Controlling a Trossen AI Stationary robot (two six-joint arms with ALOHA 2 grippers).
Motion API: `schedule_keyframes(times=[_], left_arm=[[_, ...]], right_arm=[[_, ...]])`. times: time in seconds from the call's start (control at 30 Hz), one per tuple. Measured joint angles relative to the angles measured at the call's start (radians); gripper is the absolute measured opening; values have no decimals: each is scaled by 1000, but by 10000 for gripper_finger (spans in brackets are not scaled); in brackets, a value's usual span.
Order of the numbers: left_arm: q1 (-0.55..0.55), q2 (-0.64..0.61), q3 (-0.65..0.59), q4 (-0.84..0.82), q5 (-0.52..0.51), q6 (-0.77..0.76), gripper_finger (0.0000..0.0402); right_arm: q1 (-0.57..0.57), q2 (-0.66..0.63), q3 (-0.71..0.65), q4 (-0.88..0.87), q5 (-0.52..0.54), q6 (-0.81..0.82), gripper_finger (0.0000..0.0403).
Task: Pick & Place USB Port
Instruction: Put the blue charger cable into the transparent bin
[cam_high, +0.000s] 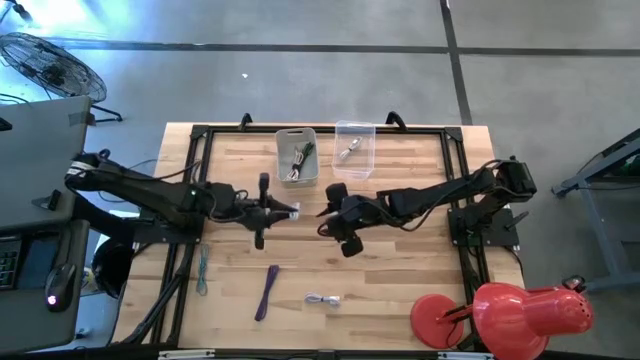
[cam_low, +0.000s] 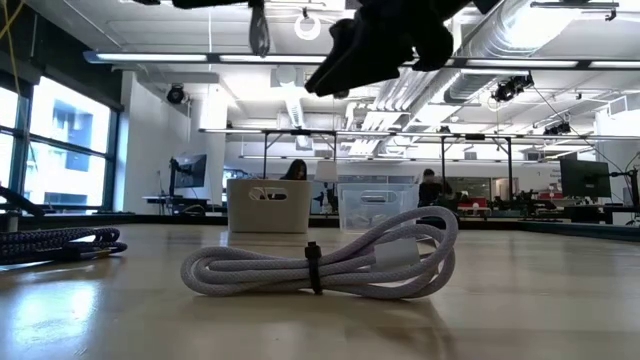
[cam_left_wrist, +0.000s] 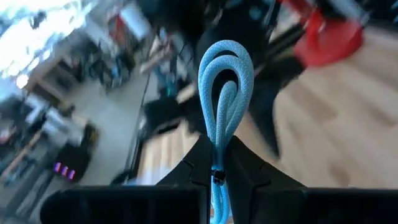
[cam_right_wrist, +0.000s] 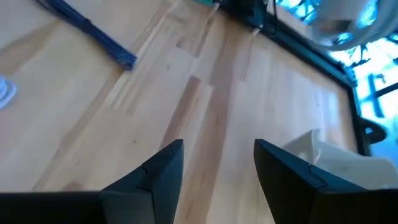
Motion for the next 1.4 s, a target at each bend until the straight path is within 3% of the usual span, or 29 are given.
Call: schedule_keyframes(times=[0.17,0.4,0.7,0.93,1.2,1.4], left_arm=[[-6,29,-95,255,45,53,17],[-5,62,-194,484,33,55,17],[-5,62,-234,558,44,73,17],[-5,125,-235,640,73,106,17],[-4,203,-235,714,66,133,17],[-5,244,-235,725,31,151,17]], right_arm=[[1,0,0,28,22,-37,188],[3,0,0,78,194,-60,188],[-16,0,0,137,199,-81,188],[-15,0,0,183,102,-87,188],[-16,0,0,190,72,-85,188],[-16,0,0,190,-14,-85,188]])
